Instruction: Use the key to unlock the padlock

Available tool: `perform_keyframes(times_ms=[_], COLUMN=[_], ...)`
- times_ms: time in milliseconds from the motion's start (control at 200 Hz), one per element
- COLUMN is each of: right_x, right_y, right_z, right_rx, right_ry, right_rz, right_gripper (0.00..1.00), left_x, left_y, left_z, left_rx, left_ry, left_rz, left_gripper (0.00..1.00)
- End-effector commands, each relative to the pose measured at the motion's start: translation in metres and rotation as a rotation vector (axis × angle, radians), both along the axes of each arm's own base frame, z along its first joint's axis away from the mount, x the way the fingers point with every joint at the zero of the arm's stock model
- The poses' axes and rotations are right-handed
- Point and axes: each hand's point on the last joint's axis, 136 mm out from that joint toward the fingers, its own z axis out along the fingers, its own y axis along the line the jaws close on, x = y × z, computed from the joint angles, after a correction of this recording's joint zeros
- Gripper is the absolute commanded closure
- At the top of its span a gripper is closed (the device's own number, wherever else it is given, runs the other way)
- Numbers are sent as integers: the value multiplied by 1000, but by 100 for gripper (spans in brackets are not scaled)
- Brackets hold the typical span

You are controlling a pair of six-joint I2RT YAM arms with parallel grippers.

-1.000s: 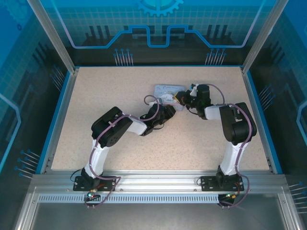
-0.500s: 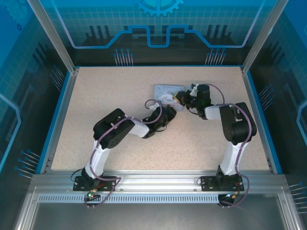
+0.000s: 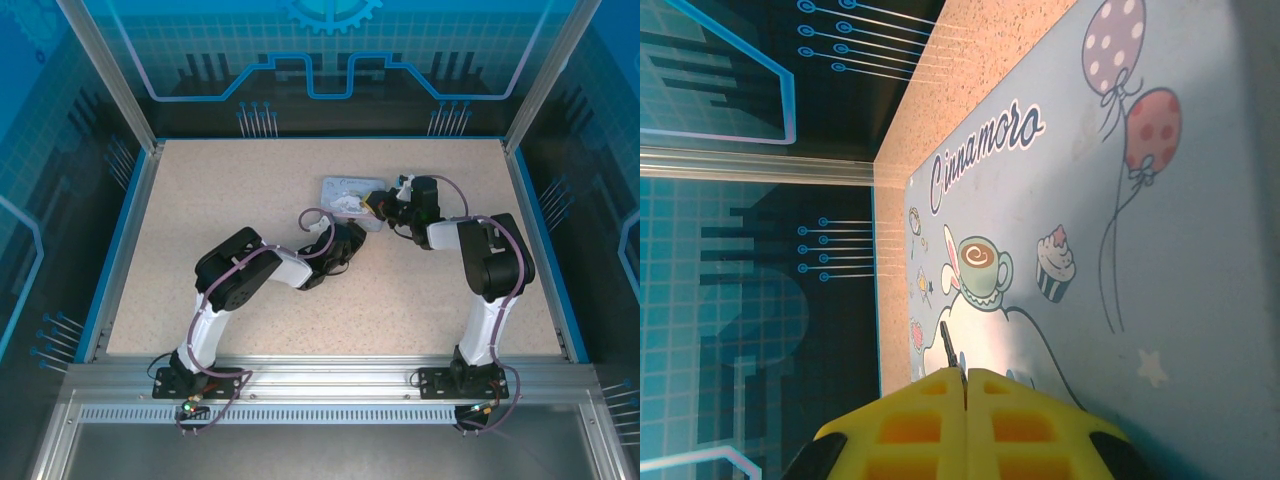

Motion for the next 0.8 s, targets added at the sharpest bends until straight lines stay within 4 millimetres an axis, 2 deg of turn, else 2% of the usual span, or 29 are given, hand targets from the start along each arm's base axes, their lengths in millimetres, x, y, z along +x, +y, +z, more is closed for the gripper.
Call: perform_keyframes(times_ms=[0, 480, 790], right_x=[-30, -30, -29], right_y=[-25, -26, -24], right_z=[-85, -86, -82], right_rx=[-89, -90, -84], right_ry=[274, 277, 257], right_rz=[-62, -62, -50], right_gripper=[100, 100, 100], left_x=[-6, -3, -9], left_y=[8, 7, 4], left_z=[-35, -26, -10], left_rx=[92, 82, 77], left_ry=[51, 6, -11], left_rz=[-5, -37, -124], left_gripper=[72, 95, 97])
